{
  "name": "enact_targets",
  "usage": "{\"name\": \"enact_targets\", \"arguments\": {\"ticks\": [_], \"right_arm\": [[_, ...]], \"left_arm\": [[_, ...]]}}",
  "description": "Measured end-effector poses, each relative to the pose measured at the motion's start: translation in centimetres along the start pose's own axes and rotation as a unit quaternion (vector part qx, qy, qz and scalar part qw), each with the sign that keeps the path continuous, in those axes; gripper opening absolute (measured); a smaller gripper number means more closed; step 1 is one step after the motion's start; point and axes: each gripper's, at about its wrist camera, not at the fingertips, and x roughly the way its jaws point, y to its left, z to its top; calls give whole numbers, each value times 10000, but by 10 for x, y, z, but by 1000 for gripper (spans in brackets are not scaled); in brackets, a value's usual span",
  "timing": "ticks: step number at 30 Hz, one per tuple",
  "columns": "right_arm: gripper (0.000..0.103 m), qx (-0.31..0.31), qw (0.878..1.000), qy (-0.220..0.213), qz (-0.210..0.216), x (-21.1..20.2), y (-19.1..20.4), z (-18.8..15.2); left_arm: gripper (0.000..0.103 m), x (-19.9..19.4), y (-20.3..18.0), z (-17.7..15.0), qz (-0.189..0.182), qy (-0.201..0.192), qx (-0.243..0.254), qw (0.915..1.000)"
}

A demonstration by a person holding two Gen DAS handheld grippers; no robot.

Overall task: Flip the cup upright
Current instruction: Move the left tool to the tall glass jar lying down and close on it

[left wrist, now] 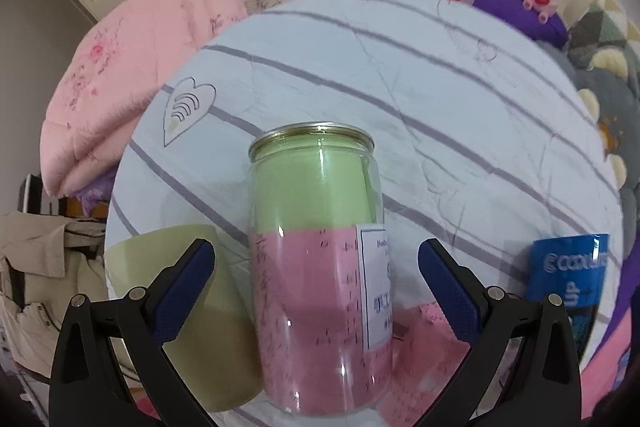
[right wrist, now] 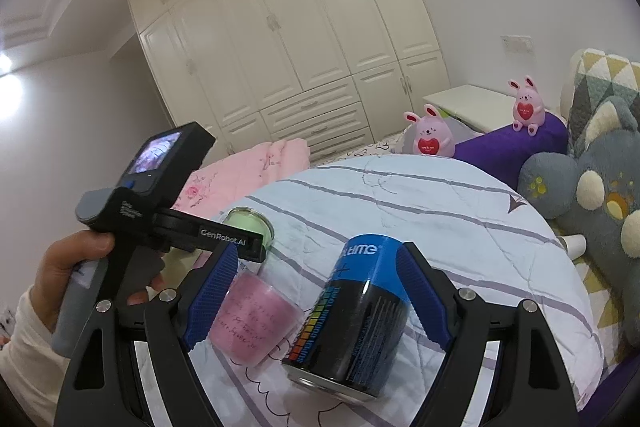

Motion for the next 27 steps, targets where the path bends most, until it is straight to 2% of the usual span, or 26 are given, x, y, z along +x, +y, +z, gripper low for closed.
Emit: {"name": "enact_targets", "arguments": {"ticks": [3, 4, 6, 8, 12, 15, 19, 27], "right_arm": [[83, 109, 9999, -18, 48, -1, -5, 0], [83, 139, 9999, -31, 51, -1, -6, 1], [83, 186, 9998, -37, 54, -1, -9, 1], [83, 232, 9997, -41, 62, -1, -10, 1], [83, 286, 9996, -31, 65, -1, -12, 1], [83, 268, 9996, -15, 70, 0, -11, 1], [83, 191, 9998, 20, 37, 1, -8, 0], [83, 92, 9999, 61, 50, 2, -2, -2]], "left_arm": [[99, 10, -6, 3, -6, 149, 15, 9999], [95, 13, -8, 4, -19, 204, 14, 9998], [77, 19, -10, 3, 87, 342, 37, 9994], [71, 19, -12, 1, 242, 255, 91, 9993], [71, 11, -11, -2, 23, 127, 86, 9999], [71, 4, -12, -3, 34, 12, 126, 9999], [71, -8, -7, -3, -130, -2, 81, 9999], [71, -59, 6, -14, -261, -397, -3, 9989]]}}
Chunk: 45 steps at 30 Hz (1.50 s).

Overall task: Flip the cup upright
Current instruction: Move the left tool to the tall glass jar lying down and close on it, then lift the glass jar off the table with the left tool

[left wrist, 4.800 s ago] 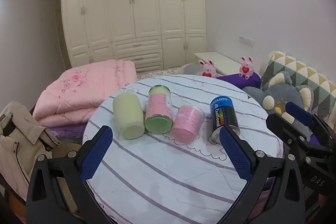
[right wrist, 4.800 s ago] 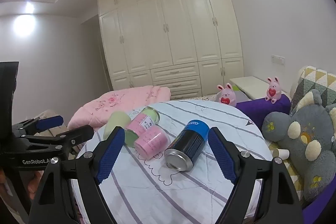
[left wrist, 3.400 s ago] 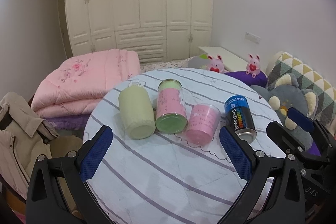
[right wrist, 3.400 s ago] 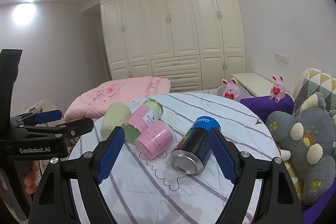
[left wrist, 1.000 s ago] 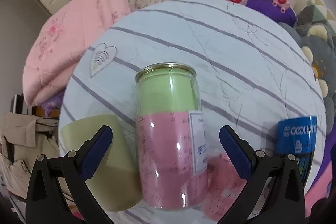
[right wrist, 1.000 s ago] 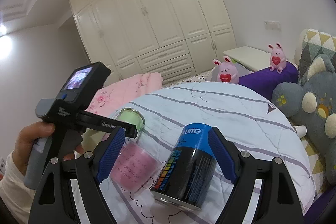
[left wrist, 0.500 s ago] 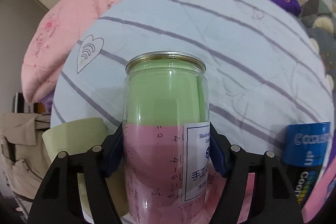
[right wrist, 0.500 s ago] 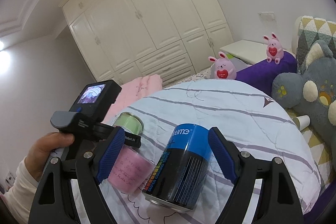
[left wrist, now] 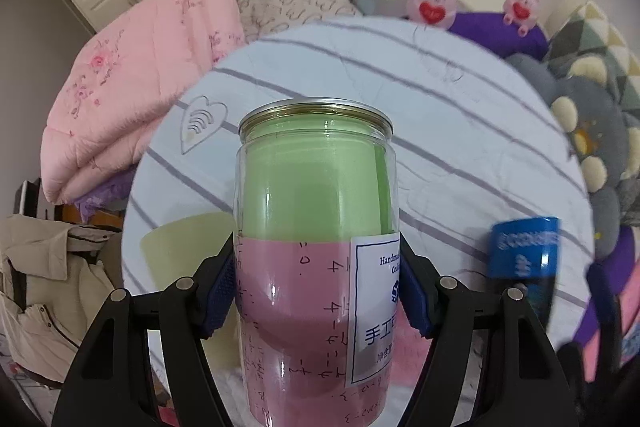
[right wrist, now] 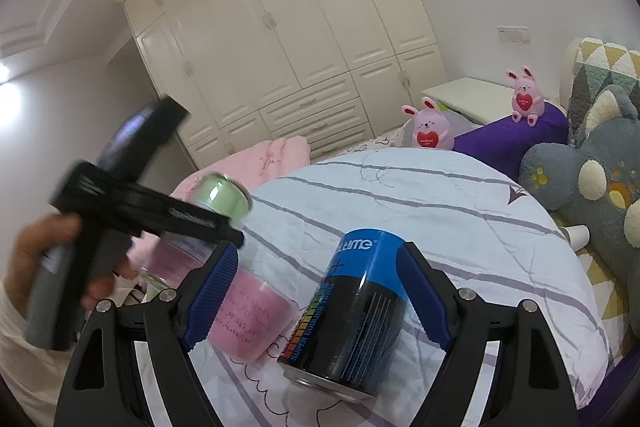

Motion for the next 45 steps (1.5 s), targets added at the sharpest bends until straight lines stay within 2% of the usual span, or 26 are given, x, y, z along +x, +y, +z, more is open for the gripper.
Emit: {"name": "enact_targets", "arguments": {"ticks": [5, 10, 16, 24, 31, 37, 41, 45], "right_arm": [[83, -111, 9999, 8, -2, -3, 6, -2], [83, -220, 9997, 64, -33, -9, 13, -7], [83, -391, 9990, 125, -149, -17, 20, -13], [83, -716, 9971, 172, -176, -30, 29, -22], [83, -842, 9958, 244, -273, -33, 30, -25], [83, -861, 9954, 303, -299, -32, 28, -26], [83, -859, 9955, 324, -244, -31, 30, -28], [83, -934, 9946, 383, -260, -27, 35, -30]], "left_arm": [[71, -30, 4, -27, -162, -116, 53, 9998], [71, -40, 4, -61, -166, -124, 114, 9997], [71, -36, -2, -108, -284, 125, 127, 9994], [71, -29, -11, -147, -368, 301, 132, 9988], [71, -4, -16, -157, -451, 409, -8, 9981], [71, 4, -21, -160, -418, 265, 1, 9988], [84, -3, -20, -163, -458, 70, 51, 9989], [86, -8, -20, -166, -400, -49, 131, 9991]]}}
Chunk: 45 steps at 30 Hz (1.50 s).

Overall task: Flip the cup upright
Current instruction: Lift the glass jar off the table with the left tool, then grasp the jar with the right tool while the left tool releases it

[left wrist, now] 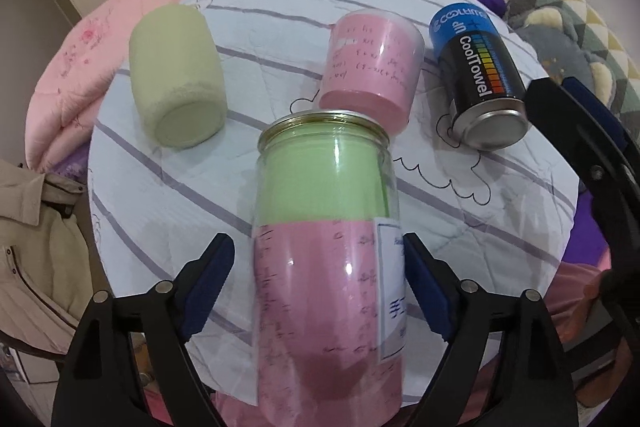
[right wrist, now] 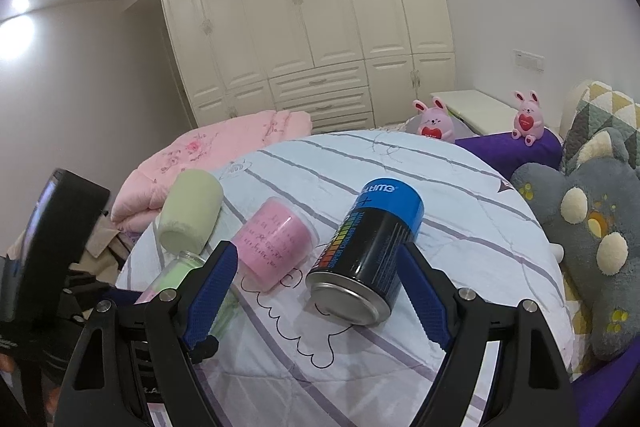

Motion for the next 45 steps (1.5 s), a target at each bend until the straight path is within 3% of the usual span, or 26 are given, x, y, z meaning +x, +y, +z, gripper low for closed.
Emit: {"name": "enact_targets", "arguments": {"ticks": [8, 18, 28, 36, 45], "right_arm": [[83, -142, 9998, 102, -59, 4, 11, -1], [83, -460, 9984, 247, -193, 3, 27, 4], [83, -284, 9976, 581, -241, -3, 54, 15], [83, -214, 9952, 954, -23, 5, 86, 19], [83, 132, 9851, 1713, 117, 31, 99, 10]], "left_arm": [[87, -4, 10, -6, -23, -108, -18, 9999], [87, -31, 19, -11, -212, -593, 5, 9980], [88, -51, 42, -26, -258, -781, -81, 9966], [88, -52, 62, -38, -331, -782, -232, 9961], [88, -43, 80, -48, -467, -648, -334, 9962]]}}
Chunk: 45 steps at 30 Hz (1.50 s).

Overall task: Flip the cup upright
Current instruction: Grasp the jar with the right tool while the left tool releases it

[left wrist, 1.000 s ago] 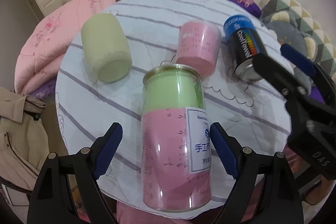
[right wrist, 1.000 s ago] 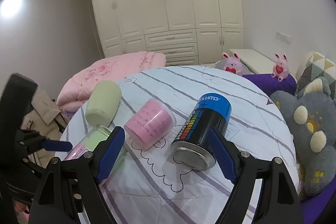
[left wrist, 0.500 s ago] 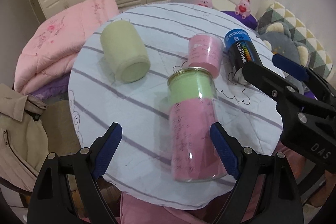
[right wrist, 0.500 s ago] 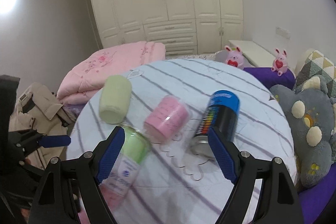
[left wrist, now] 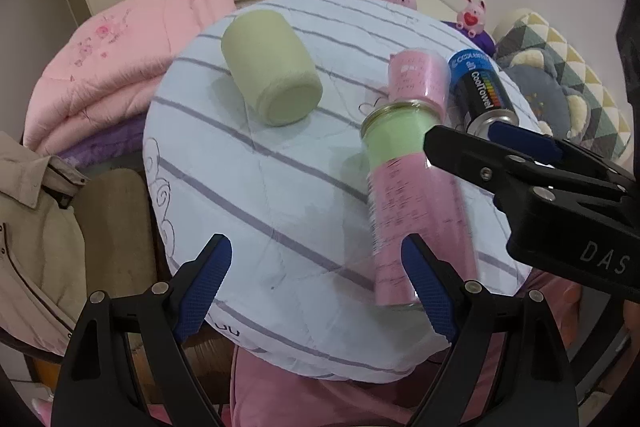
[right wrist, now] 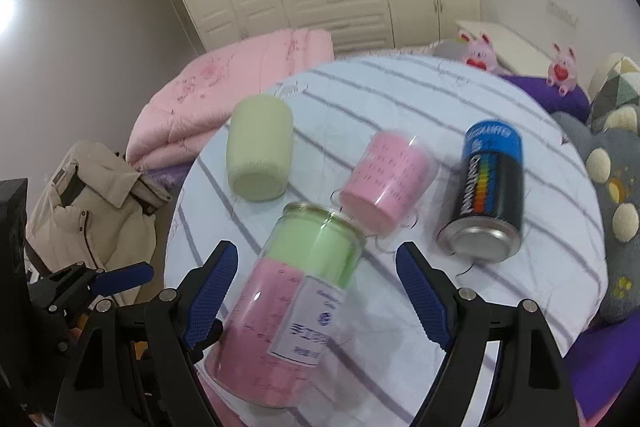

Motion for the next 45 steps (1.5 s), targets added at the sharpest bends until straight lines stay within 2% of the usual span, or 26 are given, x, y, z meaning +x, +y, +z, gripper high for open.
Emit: {"name": "enact_targets", "arguments": {"ticks": [8, 20, 24, 28, 31, 34, 36, 39, 41, 45], "right_arm": [[83, 371, 9976, 583, -93, 26, -2, 1], [83, 796, 9890, 1234, 153, 65, -14, 3], [82, 799, 9883, 1249, 355, 69, -16, 2], [76, 747, 9892, 1150, 518, 65, -15, 4], [75, 662, 9909, 1011, 592, 59, -14, 7], [68, 507, 9930, 902, 568, 53, -11, 10], [68, 447, 9926, 982, 554, 56, -10, 11], [69, 506, 9910, 1073, 620, 60, -13, 13], [77, 562, 9863, 1387, 696, 67, -17, 14], [79, 480, 9801, 1758, 784, 77, -16, 15]], "left_arm": [[88, 7, 1, 1, -243, 112, 59, 9996], [88, 14, -1, 2, -336, 184, 260, 9989], [88, 13, -4, 1, -364, 165, 327, 9987], [88, 10, -3, 2, -405, 117, 384, 9984], [88, 9, -3, 2, -464, 91, 371, 9982], [88, 10, -4, 2, -477, 84, 371, 9981], [88, 12, -5, 1, -432, 134, 378, 9983], [88, 13, -5, 1, -434, 138, 362, 9983], [88, 15, -5, 1, -399, 176, 349, 9984], [88, 18, -7, 1, -374, 228, 414, 9982]]}}
